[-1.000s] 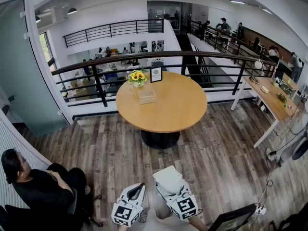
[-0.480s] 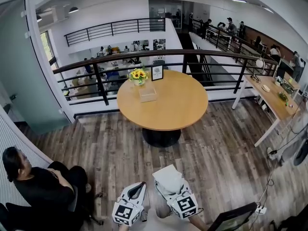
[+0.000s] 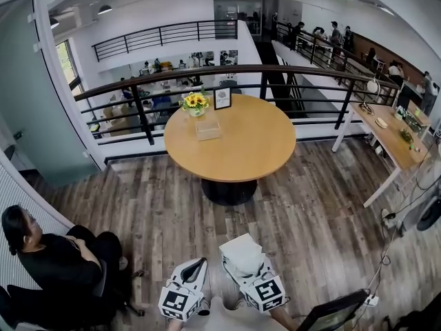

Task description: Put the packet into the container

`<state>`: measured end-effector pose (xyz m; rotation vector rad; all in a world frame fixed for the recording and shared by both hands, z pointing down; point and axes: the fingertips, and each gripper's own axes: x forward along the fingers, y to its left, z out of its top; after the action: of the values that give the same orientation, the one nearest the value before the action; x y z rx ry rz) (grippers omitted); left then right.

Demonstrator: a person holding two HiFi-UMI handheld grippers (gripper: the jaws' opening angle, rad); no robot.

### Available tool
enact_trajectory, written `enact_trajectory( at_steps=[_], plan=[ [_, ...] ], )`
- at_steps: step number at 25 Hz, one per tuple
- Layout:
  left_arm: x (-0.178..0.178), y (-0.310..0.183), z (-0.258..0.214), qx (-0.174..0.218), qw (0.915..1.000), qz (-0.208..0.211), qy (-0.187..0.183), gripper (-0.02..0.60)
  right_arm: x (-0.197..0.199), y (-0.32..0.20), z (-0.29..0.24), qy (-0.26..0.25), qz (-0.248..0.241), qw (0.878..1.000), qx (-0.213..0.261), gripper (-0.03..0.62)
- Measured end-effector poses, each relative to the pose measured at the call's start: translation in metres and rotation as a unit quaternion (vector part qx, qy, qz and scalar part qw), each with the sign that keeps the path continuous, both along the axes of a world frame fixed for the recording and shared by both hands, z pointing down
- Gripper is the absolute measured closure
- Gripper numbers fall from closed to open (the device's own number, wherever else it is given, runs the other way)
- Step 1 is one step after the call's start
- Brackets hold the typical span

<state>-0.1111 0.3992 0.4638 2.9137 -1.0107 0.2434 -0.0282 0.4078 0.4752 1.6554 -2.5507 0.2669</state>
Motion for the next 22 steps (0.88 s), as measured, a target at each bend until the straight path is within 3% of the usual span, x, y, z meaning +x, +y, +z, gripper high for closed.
enact_trajectory(
  at_steps=[15,22],
  plan=[
    [0.065,0.016,-0.001,0.005,0.9999,-0.004,-0.01,0.577,0.063,0.018,0.006,0.0,-0.011,1.0,0.0,0.287],
    [0.073,0.01,0.006,-0.003,0.9998,-0.004,-0.017,0.577,0.07,0.012,0.013,-0.008,-0.01,1.0,-0.008,0.287]
  ],
)
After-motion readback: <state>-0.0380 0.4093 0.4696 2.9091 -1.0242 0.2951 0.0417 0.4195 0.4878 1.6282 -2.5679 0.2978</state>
